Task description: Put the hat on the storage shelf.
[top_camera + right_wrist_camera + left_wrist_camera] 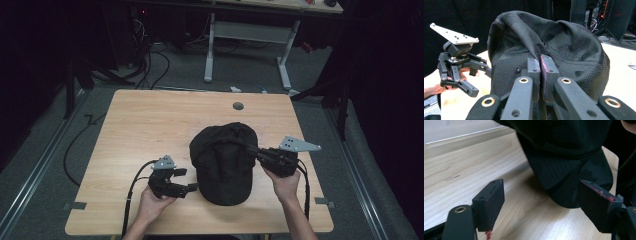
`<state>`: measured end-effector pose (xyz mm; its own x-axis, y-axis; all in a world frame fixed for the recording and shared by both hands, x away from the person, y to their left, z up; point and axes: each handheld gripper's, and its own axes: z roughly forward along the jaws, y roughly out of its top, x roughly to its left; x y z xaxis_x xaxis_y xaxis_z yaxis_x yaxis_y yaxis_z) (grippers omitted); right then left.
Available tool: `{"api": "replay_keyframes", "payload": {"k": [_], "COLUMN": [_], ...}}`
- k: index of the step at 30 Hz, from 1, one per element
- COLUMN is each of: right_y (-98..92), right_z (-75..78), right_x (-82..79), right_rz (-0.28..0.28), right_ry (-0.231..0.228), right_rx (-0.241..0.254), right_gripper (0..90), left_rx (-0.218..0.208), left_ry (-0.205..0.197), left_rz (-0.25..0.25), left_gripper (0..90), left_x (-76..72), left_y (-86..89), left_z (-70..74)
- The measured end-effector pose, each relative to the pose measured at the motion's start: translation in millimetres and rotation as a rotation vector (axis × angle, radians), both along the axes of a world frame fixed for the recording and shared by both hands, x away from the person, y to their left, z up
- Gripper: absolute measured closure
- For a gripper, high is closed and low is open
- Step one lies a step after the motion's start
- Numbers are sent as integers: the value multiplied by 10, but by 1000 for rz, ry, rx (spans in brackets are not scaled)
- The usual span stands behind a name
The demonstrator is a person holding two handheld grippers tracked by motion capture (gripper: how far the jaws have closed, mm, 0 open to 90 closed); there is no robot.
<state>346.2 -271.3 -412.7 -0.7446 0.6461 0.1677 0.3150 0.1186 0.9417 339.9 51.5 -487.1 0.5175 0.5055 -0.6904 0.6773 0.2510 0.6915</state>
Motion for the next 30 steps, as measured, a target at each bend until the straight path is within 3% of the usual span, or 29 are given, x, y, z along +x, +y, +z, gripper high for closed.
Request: {"api": "replay_keyframes", "payload": {"k": [10,22,30], "right_y": [19,22,28], "right_z": [7,14,3], "right_x": [-1,-4,8], "right_rz": [30,63,61], "right_ry": [-7,-16,-25], "right_rx": [24,50,39], "right_gripper": [870,870,870], "left_rx": [-20,-13,-31], "left_ry": [20,25,19], "left_rz": [-42,-96,-110], "left_gripper": [234,265,357], "left_x": [4,7,-12], "left_y": [-91,-222,-237], "left_z": [-1,31,80]}}
